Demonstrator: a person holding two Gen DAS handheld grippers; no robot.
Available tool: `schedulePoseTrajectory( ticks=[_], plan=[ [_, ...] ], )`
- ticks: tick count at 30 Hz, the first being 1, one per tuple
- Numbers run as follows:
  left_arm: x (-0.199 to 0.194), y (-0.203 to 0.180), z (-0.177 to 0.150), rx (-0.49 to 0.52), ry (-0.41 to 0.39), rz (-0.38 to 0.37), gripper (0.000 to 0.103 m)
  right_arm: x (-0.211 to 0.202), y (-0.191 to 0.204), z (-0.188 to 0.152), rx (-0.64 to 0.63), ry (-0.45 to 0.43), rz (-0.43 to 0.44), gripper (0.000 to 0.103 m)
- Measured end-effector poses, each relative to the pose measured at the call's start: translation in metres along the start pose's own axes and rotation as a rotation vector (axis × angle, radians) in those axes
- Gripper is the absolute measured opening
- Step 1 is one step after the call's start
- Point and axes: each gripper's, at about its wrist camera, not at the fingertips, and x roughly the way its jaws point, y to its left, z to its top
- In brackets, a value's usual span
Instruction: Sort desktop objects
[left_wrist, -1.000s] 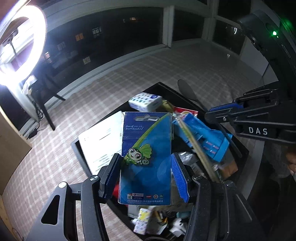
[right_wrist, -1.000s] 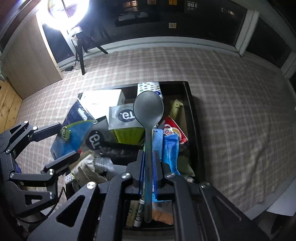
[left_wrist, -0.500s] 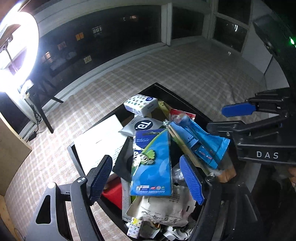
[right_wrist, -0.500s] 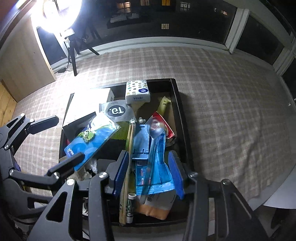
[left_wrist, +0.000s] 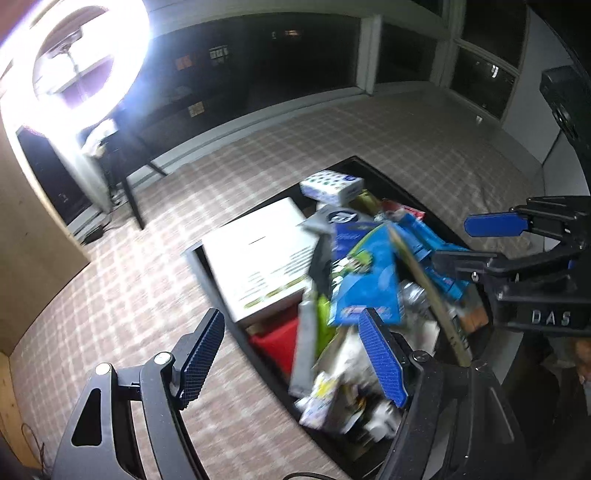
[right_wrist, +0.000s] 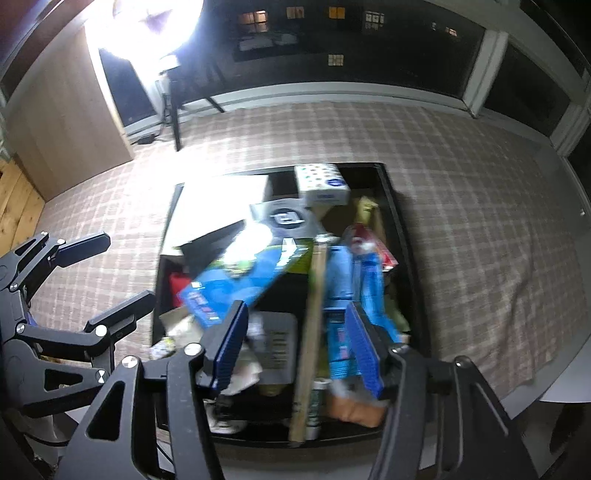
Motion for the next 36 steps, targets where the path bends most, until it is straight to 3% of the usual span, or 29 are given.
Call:
schedulePoseTrajectory(
  ticks=[7, 13, 36],
  plan=[
    [-0.023, 0.041, -0.038, -0.061, 0.003, 0.049, 0.073, 0.001, 0.068, -0.012, -0.063, -0.015, -0.003, 0.058],
    [-0.046, 0.087, -0.075, -0.141, -0.008, 0.084, 0.076, -0.001, 0.130, -0.023, -0.098, -0.054, 0.002, 0.067],
    [-0.075, 0.265, -0.232, -0.449, 0.083, 0.249, 0.078, 0.044, 0.331, -0.053, -0.151, -0.070, 0.079, 0.067]
  ],
)
